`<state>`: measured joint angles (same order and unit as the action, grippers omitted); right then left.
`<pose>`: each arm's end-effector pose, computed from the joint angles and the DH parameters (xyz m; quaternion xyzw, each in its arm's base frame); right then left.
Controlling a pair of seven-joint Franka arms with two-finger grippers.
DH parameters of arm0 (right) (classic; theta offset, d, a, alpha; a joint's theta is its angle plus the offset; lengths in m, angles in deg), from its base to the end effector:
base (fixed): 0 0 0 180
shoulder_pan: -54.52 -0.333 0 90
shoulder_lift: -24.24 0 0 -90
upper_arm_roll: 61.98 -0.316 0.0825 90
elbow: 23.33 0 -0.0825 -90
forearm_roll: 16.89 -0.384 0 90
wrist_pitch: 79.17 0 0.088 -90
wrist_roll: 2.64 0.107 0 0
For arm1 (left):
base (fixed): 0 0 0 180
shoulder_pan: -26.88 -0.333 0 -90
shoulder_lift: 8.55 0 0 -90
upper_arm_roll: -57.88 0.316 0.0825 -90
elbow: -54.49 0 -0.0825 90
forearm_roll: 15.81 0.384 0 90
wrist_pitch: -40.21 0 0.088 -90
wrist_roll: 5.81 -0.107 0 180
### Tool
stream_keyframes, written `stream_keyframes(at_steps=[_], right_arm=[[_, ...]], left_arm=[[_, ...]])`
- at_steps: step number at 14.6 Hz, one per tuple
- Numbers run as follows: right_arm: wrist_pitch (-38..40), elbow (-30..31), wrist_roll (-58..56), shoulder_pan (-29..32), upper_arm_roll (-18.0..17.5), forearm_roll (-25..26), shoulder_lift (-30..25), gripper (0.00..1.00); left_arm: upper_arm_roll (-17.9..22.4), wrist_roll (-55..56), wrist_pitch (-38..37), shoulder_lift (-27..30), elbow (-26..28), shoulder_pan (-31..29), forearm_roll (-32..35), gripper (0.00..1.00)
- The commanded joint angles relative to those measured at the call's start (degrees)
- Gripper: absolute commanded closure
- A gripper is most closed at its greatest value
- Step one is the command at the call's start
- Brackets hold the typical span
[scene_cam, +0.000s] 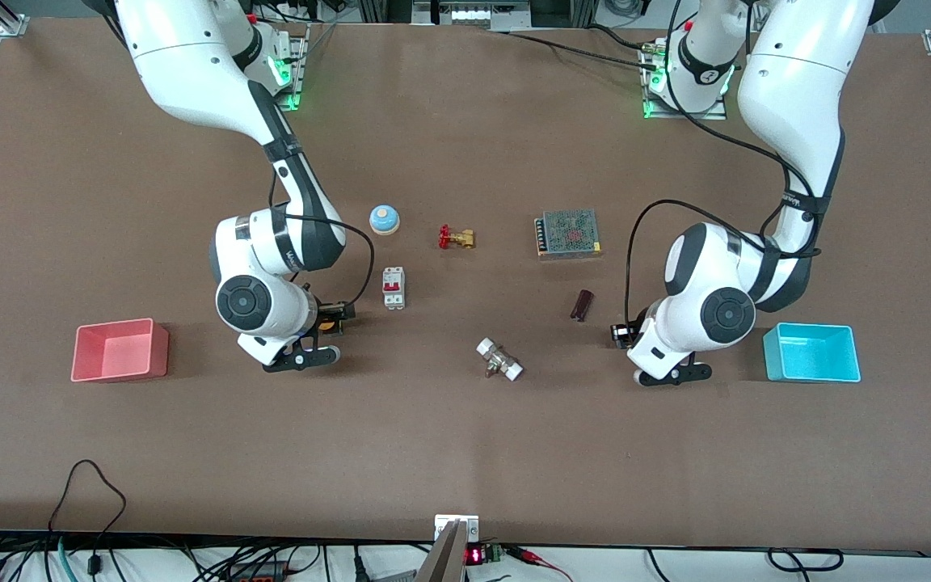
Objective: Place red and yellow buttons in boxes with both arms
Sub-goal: 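Grasp the yellow button with the right gripper while the left gripper grasps the red button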
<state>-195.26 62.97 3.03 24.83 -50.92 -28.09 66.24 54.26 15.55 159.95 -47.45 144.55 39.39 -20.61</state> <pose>0.6437 0.2494 0.2229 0.9919 0.0787 -0.0994 0.0044 0.6566 -0.1884 0.2311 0.9925 0.0743 -0.0933 0.0263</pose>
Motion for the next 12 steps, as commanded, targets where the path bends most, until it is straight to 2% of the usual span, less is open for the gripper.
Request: stream_keyframes(at_steps=[1, 5, 8, 12], right_arm=[[-0.45, -0.52, 0.56, -0.37, 0.27, -1.01, 0.8, 0.0], [-1.33, -0.52, 0.48, -0.37, 0.27, -1.01, 1.24, 0.03], [-1.68, -0.52, 0.56, -0.37, 0.27, -1.1, 1.24, 0.19], [-1.86, -0.43, 0.48, -0.37, 0.27, -1.1, 1.42, 0.32]], left_arm=[[0.54, 0.35, -0.3, 0.31, -1.03, -0.03, -1.01, 0.74], [1.94, -0.53, -0.83, 2.24, -1.38, -1.43, -0.13, 0.79], [1.95, -4.38, -1.09, 4.26, -2.08, -4.67, -0.13, 0.8], [1.95, -12.81, -4.25, 4.35, -6.12, -10.21, -0.04, 0.81]])
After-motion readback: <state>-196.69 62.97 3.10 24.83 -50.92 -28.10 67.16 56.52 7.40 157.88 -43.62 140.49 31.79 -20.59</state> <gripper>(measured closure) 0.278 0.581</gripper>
